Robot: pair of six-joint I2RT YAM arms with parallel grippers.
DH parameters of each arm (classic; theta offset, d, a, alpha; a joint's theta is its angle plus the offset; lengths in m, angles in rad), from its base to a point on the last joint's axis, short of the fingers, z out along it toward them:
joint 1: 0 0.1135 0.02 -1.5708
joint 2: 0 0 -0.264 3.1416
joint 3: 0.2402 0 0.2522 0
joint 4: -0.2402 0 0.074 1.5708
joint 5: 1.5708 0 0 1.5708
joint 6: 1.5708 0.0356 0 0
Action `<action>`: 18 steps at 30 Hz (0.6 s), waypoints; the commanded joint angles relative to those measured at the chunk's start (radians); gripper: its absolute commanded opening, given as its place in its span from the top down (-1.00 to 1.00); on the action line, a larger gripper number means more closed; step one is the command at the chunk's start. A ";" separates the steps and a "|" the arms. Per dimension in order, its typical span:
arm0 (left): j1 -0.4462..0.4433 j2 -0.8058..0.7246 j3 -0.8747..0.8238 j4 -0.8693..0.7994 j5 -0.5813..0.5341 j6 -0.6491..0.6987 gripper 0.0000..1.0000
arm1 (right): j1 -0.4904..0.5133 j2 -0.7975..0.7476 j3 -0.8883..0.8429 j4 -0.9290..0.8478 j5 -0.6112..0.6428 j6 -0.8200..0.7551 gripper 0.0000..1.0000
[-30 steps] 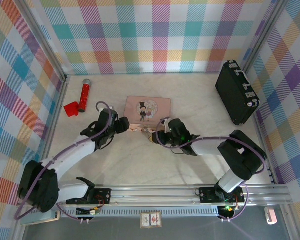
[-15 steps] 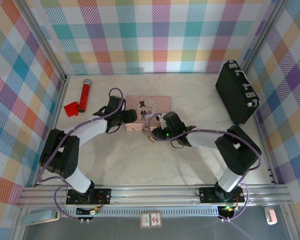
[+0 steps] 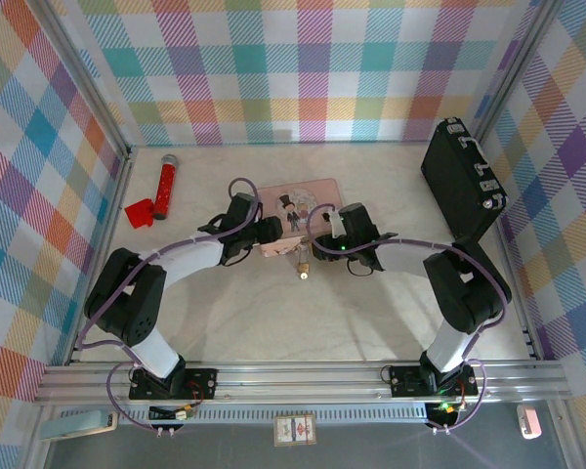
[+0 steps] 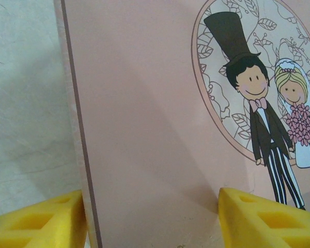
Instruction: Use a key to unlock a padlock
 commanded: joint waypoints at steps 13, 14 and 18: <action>-0.055 -0.044 -0.154 -0.106 -0.016 -0.081 -0.23 | 0.012 -0.035 -0.194 0.390 -0.158 0.169 0.32; -0.055 -0.041 -0.155 -0.101 -0.014 -0.084 -0.23 | 0.013 -0.039 -0.208 0.413 -0.159 0.184 0.31; -0.055 -0.032 -0.158 -0.092 -0.013 -0.091 -0.23 | 0.013 -0.053 -0.258 0.514 -0.158 0.236 0.31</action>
